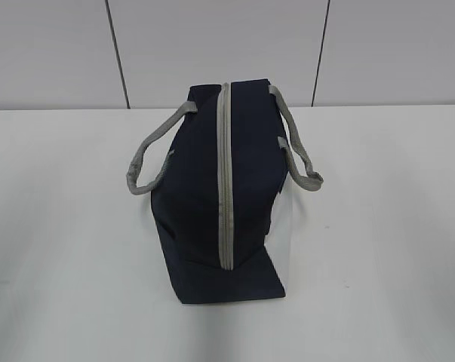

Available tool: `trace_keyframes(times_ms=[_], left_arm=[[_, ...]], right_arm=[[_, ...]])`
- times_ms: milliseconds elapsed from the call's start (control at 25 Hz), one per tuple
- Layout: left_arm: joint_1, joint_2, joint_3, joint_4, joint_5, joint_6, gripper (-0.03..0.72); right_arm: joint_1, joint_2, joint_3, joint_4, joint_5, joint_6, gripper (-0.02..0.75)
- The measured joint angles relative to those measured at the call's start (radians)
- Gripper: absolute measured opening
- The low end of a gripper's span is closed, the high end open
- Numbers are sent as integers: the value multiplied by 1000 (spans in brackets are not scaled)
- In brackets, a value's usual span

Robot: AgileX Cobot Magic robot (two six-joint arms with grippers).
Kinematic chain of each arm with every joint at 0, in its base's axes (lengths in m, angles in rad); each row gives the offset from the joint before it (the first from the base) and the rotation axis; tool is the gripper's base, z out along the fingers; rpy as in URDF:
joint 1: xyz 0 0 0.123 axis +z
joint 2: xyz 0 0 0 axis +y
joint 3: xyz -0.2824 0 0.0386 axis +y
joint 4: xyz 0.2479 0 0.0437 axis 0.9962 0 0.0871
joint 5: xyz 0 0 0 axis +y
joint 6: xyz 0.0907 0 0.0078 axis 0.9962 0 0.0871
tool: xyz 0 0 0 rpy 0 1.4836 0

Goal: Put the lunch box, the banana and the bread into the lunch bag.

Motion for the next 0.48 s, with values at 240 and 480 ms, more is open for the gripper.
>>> trace_keyframes(times_ms=[240, 480], left_arm=[[-16, -212, 159, 3, 0, -16, 539], [-16, -443, 233, 58, 7, -20, 539]], right_arm=[[0, -246, 127, -26, 27, 0, 450], [0, -419, 206, -108, 122, 0, 450]])
